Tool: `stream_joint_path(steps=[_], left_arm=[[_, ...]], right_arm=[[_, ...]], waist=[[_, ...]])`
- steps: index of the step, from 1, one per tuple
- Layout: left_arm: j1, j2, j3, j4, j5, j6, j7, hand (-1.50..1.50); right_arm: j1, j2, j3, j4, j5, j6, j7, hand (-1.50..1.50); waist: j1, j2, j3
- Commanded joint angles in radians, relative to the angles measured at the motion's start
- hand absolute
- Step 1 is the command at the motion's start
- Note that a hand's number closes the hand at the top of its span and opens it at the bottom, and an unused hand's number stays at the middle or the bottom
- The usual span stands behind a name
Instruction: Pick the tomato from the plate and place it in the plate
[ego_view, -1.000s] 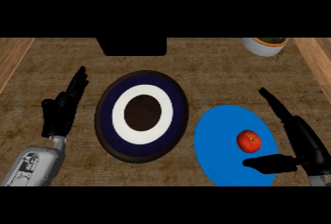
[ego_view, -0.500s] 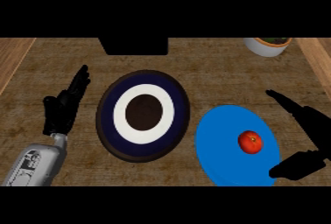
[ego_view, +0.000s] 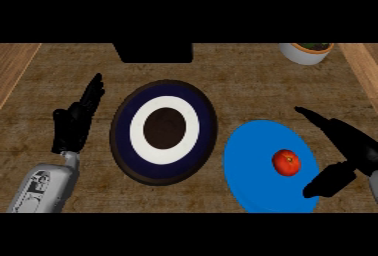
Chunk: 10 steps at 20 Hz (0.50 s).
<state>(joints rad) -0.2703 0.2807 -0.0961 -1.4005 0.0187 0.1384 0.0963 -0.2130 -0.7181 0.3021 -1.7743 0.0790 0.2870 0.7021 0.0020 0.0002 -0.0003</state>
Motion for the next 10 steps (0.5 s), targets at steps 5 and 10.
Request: stream_joint_path(steps=[5,10], left_arm=[[0.020,-0.001,0.056,0.044,0.009,-0.076,-0.060,0.00],[0.010,-0.040,0.047,0.039,-0.041,-0.051,-0.055,0.00]], right_arm=[[-0.018,0.087,0.002,0.120,0.102,0.127,-0.014,-1.50],[0.000,0.181,0.025,0.298,0.263,0.069,-0.186,-1.50]], waist=[[-0.001,0.000,0.000],[-0.001,0.001,0.000]])
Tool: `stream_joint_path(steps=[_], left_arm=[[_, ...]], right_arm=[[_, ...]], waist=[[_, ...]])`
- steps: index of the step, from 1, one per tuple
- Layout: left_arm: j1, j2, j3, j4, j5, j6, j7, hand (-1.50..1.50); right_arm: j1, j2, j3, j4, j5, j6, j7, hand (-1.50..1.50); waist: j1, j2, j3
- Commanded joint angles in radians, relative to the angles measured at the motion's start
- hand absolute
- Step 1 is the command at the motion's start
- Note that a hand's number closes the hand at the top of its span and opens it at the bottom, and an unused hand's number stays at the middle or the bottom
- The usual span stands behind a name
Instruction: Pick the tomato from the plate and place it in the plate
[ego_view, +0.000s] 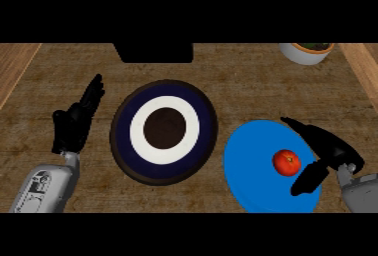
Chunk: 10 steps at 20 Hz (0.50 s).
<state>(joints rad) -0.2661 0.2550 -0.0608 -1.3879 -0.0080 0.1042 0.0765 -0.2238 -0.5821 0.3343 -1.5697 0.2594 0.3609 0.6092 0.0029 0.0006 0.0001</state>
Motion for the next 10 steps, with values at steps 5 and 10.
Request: stream_joint_path(steps=[5,10], left_arm=[[-0.004,-0.022,0.032,-0.043,-0.036,-0.021,0.051,0.00],[0.032,0.019,0.074,-0.081,-0.014,-0.088,0.056,0.00]], right_arm=[[0.053,0.100,-0.026,0.083,0.138,0.034,-0.070,-1.50],[0.040,0.123,-0.074,0.178,0.183,0.051,-0.143,-1.50]], waist=[[-0.004,-0.001,0.000],[0.000,-0.001,0.000]])
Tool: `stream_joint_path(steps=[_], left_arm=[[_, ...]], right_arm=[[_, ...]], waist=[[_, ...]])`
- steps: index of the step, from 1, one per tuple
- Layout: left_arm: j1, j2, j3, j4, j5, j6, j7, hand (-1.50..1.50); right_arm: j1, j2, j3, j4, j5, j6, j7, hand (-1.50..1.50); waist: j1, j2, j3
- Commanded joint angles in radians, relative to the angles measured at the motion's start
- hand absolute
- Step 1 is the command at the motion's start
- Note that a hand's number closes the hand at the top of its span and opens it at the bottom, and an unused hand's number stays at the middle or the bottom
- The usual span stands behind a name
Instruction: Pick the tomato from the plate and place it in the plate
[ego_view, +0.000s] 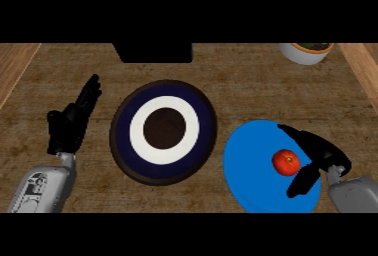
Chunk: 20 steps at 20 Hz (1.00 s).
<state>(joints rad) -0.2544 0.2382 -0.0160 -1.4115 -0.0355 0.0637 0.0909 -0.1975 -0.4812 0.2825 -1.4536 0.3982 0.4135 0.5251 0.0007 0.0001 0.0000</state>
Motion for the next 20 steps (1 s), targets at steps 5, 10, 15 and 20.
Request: stream_joint_path(steps=[5,10,15,20], left_arm=[[0.049,-0.030,0.015,-0.022,-0.032,-0.008,-0.015,0.00],[-0.011,-0.081,0.002,-0.006,-0.072,0.024,0.016,0.00],[0.048,-0.053,0.019,-0.072,-0.066,-0.034,0.013,0.00],[0.002,-0.042,0.056,0.025,-0.050,-0.035,-0.030,0.00]], right_arm=[[-0.005,0.066,-0.033,0.118,0.152,-0.072,-0.161,1.50],[0.002,0.051,-0.081,0.159,0.212,-0.080,-0.248,1.50],[-0.067,0.110,-0.133,0.163,0.246,-0.083,-0.209,1.50],[0.267,0.181,-0.051,-0.047,0.351,-0.326,-0.130,1.50]], waist=[[0.001,0.000,0.000],[-0.001,0.000,0.000],[0.002,0.000,0.000],[-0.020,-0.002,-0.001]])
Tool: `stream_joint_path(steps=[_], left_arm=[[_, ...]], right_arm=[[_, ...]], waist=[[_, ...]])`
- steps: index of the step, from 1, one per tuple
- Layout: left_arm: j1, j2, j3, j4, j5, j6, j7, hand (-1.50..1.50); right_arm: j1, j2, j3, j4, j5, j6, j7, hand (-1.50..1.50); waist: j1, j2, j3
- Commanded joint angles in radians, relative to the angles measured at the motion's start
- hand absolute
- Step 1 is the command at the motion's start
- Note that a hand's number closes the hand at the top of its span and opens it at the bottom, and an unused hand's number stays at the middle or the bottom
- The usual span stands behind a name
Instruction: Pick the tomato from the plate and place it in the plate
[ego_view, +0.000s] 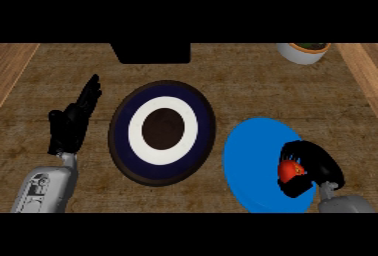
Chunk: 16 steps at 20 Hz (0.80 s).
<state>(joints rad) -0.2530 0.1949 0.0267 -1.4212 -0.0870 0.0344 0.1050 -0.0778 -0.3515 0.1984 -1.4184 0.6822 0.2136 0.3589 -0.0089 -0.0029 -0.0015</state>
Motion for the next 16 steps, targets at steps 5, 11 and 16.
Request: stream_joint_path(steps=[5,11,16], left_arm=[[0.059,-0.038,-0.026,-0.041,-0.023,0.021,-0.019,0.00],[0.034,-0.013,-0.005,-0.003,-0.010,-0.006,-0.035,0.00],[0.061,-0.001,0.021,-0.020,0.012,-0.018,-0.036,0.00]], right_arm=[[0.229,0.136,0.088,-0.180,0.209,-0.339,0.064,1.50],[0.158,0.129,0.005,-0.386,0.179,-0.461,-0.025,1.50],[0.196,0.127,0.090,-0.653,0.180,-0.406,-0.024,1.50]], waist=[[0.002,0.000,0.002],[0.003,0.000,0.002],[0.004,-0.002,0.000]])
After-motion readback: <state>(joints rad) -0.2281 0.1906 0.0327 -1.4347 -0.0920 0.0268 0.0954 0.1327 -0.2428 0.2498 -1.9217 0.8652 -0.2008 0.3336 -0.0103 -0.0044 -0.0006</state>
